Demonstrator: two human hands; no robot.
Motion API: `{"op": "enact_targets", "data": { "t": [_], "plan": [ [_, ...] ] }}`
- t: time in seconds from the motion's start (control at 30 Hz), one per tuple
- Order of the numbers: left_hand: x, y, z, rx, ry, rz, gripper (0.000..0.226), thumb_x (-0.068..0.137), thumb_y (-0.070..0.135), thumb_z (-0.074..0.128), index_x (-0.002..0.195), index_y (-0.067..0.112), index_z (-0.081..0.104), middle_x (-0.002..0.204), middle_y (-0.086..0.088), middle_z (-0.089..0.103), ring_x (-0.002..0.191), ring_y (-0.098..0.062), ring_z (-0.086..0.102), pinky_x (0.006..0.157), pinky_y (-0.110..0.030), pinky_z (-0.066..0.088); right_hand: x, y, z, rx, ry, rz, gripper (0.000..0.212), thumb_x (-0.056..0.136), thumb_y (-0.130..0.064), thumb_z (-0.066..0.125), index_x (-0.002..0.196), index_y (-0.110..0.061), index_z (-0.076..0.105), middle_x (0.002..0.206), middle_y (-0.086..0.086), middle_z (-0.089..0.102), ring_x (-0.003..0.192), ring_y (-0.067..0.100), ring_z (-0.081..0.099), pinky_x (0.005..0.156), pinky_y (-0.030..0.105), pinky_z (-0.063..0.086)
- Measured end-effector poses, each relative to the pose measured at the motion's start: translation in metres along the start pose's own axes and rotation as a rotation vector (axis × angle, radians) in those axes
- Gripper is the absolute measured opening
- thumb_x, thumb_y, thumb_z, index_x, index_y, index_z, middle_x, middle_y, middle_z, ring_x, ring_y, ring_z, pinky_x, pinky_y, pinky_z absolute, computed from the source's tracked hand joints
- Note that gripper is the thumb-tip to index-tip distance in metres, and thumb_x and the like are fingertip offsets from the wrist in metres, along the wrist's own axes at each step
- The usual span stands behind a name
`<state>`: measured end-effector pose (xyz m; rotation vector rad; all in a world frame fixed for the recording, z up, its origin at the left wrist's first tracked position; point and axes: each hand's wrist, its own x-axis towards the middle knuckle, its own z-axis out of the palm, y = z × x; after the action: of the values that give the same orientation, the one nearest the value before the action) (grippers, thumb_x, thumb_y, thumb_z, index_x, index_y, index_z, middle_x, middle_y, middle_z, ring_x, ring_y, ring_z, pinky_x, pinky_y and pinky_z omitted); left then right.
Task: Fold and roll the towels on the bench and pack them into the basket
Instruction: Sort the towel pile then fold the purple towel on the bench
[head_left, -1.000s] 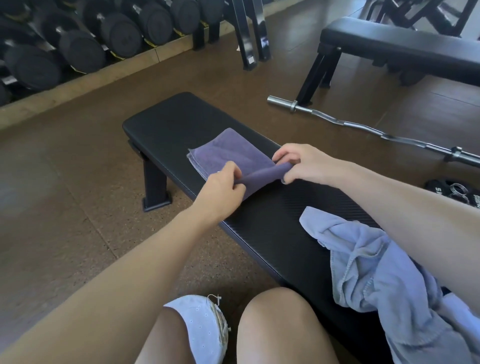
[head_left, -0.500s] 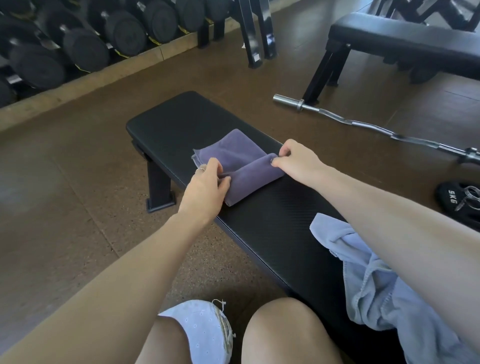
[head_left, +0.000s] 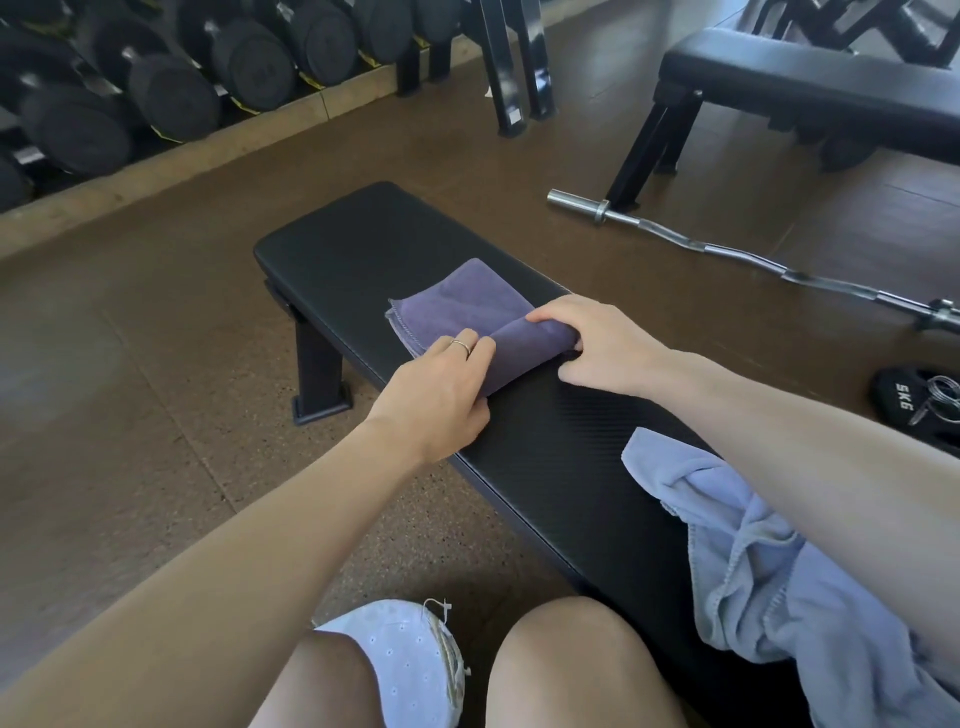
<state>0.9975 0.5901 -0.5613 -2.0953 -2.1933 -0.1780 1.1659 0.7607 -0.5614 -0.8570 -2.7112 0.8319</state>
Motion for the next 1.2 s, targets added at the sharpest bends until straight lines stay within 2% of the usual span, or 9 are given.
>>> {"op": "enact_targets", "data": {
  "t": [0.17,0.33,0.47,0.6,0.7,0.83,0.93,1.03,1.2],
  "plan": [
    [0.005,0.003,-0.012,-0.121,0.018,-0.126,0.013,0.093,0.016,0.046,0.102,0.016,0.037,0.091,0.0,0.05,0.077,-0.025,0.05,0.061,-0.034,0.033,0.005,-0.009,-0.003,0.027,0.036,0.032,0.045,0.076,-0.011,0.074,0.118,-0.025,0.07,0.111,-0.006,0.058,0.098,0.011,0.055,0.075,0.018,0.04],
    [0.008,-0.024,-0.02,-0.635,0.01,-0.447,0.017,0.098,0.016,0.048,0.114,0.019,0.043,0.107,-0.004,0.06,0.088,-0.021,0.06,0.066,-0.033,0.053,0.018,-0.024,-0.011,0.261,0.008,0.235,0.006,0.088,-0.022,0.067,0.094,-0.021,0.07,0.087,-0.006,0.06,0.084,0.015,0.056,0.07,0.024,0.043],
    [0.012,-0.042,-0.009,-0.685,0.012,-0.636,0.012,0.101,0.021,0.043,0.111,0.019,0.051,0.107,-0.006,0.063,0.083,-0.017,0.059,0.06,-0.028,0.044,0.032,-0.032,-0.002,0.28,-0.002,0.359,0.025,0.098,-0.045,0.057,0.094,-0.021,0.064,0.076,-0.006,0.053,0.072,0.012,0.05,0.07,0.028,0.039],
    [0.012,-0.043,0.001,-0.499,0.056,-0.616,0.017,0.104,0.026,0.043,0.111,0.015,0.052,0.109,-0.009,0.058,0.093,-0.025,0.056,0.076,-0.039,0.049,0.043,-0.035,0.014,0.184,0.077,0.395,0.035,0.098,-0.048,0.052,0.11,-0.017,0.06,0.1,0.001,0.063,0.081,0.012,0.054,0.065,0.027,0.038],
    [0.011,-0.042,0.002,-0.313,0.154,-0.586,0.015,0.104,0.026,0.046,0.112,0.014,0.051,0.11,-0.011,0.053,0.095,-0.029,0.055,0.077,-0.046,0.052,0.044,-0.037,0.022,0.216,0.157,0.384,0.023,0.1,-0.038,0.052,0.109,-0.017,0.05,0.095,0.0,0.058,0.082,0.015,0.054,0.061,0.026,0.036],
    [0.007,-0.04,0.005,0.041,0.275,-0.067,0.009,0.096,0.015,0.053,0.103,0.012,0.058,0.103,-0.01,0.055,0.088,-0.033,0.055,0.071,-0.046,0.049,0.043,-0.04,0.031,0.168,0.306,0.269,0.019,0.098,-0.023,0.057,0.111,-0.021,0.043,0.104,0.005,0.052,0.085,0.019,0.057,0.067,0.026,0.045],
    [0.003,-0.04,0.007,0.084,0.168,0.022,0.03,0.094,0.036,0.055,0.113,0.014,0.057,0.111,-0.007,0.057,0.097,-0.029,0.054,0.081,-0.044,0.053,0.043,-0.037,0.034,0.072,0.392,0.06,0.019,0.094,-0.012,0.059,0.108,-0.021,0.049,0.111,0.004,0.048,0.091,0.019,0.056,0.078,0.035,0.055],
    [0.0,-0.042,0.007,0.164,0.09,0.005,0.041,0.085,0.033,0.062,0.119,0.012,0.053,0.118,-0.008,0.054,0.101,-0.031,0.053,0.08,-0.041,0.055,0.041,-0.033,0.032,0.049,0.319,-0.063,0.016,0.094,-0.006,0.054,0.103,-0.017,0.062,0.109,-0.001,0.058,0.097,0.015,0.058,0.088,0.036,0.052],
    [0.009,-0.04,0.001,0.079,0.008,-0.113,0.045,0.084,0.019,0.058,0.126,0.014,0.044,0.124,-0.005,0.05,0.111,-0.029,0.049,0.073,-0.039,0.052,0.037,-0.017,0.014,0.18,0.014,0.046,0.055,0.079,-0.006,0.07,0.127,-0.031,0.062,0.117,-0.015,0.06,0.107,0.006,0.055,0.082,0.011,0.041]
  ]
}}
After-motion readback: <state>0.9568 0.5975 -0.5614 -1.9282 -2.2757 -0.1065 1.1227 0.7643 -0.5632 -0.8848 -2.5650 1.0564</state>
